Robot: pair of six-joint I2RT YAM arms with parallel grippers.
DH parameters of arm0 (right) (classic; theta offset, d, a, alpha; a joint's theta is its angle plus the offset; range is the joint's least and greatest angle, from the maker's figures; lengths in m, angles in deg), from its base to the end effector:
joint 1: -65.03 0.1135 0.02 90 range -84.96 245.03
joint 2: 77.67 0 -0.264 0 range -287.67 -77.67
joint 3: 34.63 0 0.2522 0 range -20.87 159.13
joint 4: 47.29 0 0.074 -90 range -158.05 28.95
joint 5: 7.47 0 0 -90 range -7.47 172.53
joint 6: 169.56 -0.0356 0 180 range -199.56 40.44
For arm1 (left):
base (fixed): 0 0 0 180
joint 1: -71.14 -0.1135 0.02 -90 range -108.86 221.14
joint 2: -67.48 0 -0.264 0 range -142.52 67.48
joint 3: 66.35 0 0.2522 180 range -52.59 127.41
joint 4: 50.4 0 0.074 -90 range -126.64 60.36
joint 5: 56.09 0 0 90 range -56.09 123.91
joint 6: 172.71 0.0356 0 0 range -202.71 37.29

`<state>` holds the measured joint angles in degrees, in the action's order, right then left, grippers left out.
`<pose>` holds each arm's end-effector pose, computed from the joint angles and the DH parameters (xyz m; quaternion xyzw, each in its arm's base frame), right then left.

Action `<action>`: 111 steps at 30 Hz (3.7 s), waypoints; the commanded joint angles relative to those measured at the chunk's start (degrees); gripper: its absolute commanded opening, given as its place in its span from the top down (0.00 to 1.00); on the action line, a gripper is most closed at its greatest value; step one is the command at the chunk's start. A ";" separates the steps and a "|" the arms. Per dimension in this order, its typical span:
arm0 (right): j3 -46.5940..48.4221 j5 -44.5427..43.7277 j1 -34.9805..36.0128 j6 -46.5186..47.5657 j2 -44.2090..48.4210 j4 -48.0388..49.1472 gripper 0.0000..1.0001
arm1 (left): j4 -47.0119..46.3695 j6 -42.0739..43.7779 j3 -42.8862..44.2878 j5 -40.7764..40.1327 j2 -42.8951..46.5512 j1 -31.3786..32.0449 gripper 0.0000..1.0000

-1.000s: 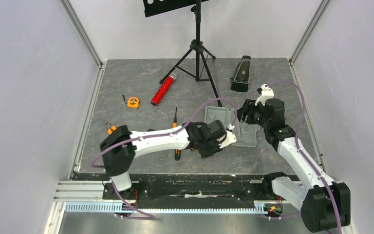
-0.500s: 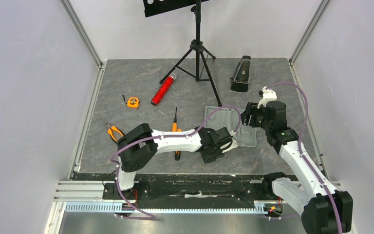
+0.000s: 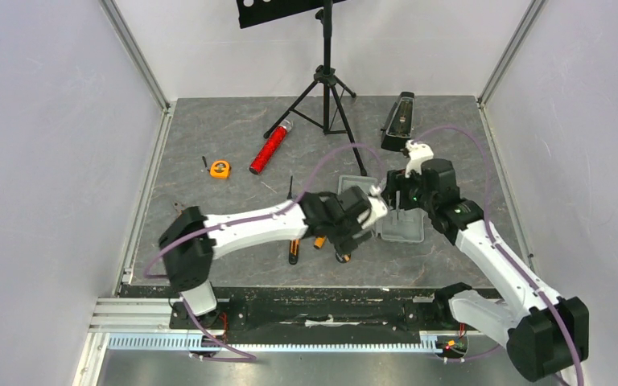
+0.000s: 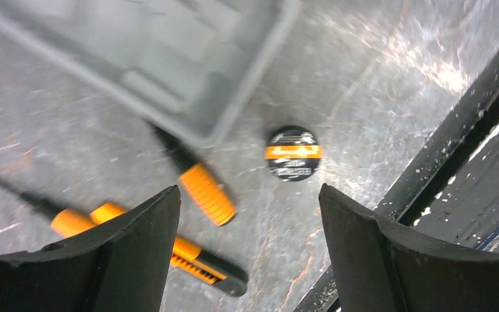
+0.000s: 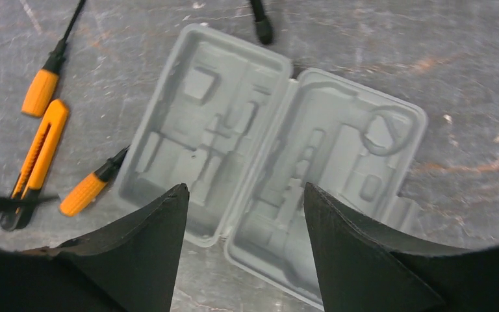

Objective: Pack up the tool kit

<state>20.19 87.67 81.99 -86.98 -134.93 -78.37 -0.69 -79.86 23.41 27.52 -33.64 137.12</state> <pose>0.2099 0.0674 0.2644 -0.0943 0.8753 0.1384 0.4537 0.1547 -0.3373 0.2271 0.5349 0.8054 -0.0846 0.2408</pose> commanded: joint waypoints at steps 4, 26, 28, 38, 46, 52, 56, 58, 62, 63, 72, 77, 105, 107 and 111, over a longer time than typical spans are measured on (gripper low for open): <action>8.24 -2.31 9.95 2.83 -6.72 -9.50 0.31 | -0.52 -8.44 -3.15 -4.07 16.29 -13.00 0.13; 20.48 -4.80 39.03 2.19 -32.97 -22.94 0.30 | -11.52 -12.04 -23.05 -20.57 43.24 -42.56 0.00; 21.51 -6.73 39.04 2.74 -34.53 -23.64 0.30 | -11.50 -11.49 -23.16 -21.11 43.18 -42.56 0.00; 23.03 -6.88 39.17 3.98 -39.64 -24.06 0.29 | -11.86 -10.76 -23.45 -21.82 42.83 -42.53 0.00; 23.27 -8.18 39.51 4.15 -41.68 -23.42 0.34 | -11.86 -10.59 -23.52 -21.82 42.13 -42.54 0.01; 23.63 -8.40 40.17 3.95 -43.02 -22.96 0.37 | -11.77 -10.59 -23.54 -21.64 42.05 -42.55 0.01; 23.76 -8.40 40.35 3.91 -43.45 -22.79 0.40 | -11.77 -10.58 -23.54 -21.38 42.12 -42.59 0.01; 23.85 -8.47 40.38 3.94 -43.60 -22.76 0.42 | -11.77 -10.50 -23.54 -21.21 42.08 -42.57 0.02; 23.74 -8.66 40.44 4.02 -43.89 -22.84 0.46 | -11.71 -10.50 -23.54 -21.12 42.10 -42.59 0.02; 23.84 -8.74 40.42 4.03 -43.91 -22.84 0.47 | -11.69 -10.50 -23.51 -21.12 42.08 -42.59 0.02; 25.87 -7.88 40.38 5.71 -42.44 -24.50 0.53 | -11.60 -10.25 -23.45 -21.12 42.11 -42.59 0.02; 29.15 -7.61 39.08 6.88 -40.61 -27.54 0.53 | -11.50 -10.19 -23.45 -21.29 42.25 -42.52 0.02; 39.88 -8.93 -4.86 13.68 -46.82 -27.84 0.53 | -12.48 -9.53 -24.22 -20.96 44.92 -41.01 0.02; 40.04 -9.17 -5.81 13.50 -47.93 -27.00 0.53 | -12.48 -9.45 -24.31 -20.94 45.00 -40.95 0.02; 39.91 -9.89 -7.37 13.39 -49.48 -26.43 0.53 | -12.57 -9.36 -24.39 -20.85 44.85 -40.93 0.02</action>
<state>57.76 78.56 76.02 -73.52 -183.45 -106.90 -10.61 -89.91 -0.50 7.06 10.29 96.02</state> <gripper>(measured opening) 0.480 0.985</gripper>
